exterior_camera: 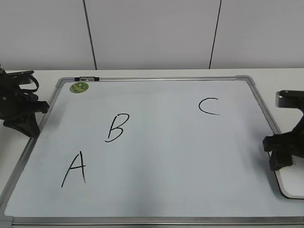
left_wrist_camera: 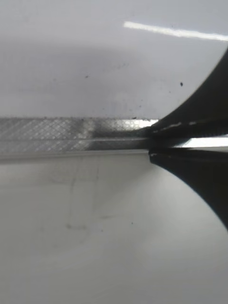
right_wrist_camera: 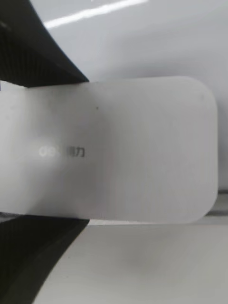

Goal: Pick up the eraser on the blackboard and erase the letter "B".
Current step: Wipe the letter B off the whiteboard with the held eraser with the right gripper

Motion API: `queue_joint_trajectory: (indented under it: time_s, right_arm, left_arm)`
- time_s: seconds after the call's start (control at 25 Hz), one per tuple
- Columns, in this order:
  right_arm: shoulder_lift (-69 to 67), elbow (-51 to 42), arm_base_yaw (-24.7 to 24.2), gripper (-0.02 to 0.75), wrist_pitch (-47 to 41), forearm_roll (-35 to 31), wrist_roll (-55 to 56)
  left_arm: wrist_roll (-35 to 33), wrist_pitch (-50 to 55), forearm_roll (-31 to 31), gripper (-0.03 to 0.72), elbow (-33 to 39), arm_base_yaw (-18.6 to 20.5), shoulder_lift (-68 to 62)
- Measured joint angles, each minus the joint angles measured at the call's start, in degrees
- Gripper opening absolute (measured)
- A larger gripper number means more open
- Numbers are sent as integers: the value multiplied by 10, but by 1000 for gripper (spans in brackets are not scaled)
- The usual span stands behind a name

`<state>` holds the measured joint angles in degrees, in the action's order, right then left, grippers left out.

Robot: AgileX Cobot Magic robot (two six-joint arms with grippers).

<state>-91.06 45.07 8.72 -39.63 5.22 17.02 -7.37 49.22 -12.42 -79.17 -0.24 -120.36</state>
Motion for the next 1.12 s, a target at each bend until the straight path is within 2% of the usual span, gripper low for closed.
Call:
queue_joint_trajectory:
  time_s: [0.24, 0.4, 0.68, 1.12]
  right_arm:
    - [40, 60, 0, 544, -61, 6, -9]
    - [44, 110, 6, 544, -96, -30, -68]
    - [31, 190, 67, 544, -151, -46, -95]
    - [-125, 383, 166, 544, -241, -47, -105]
  left_arm:
    - [0, 1, 0, 11, -1, 0, 0]
    - [0, 1, 0, 11, -1, 0, 0]
    - [0, 2, 0, 11, -1, 0, 0]
    - [0, 2, 0, 11, -1, 0, 0]
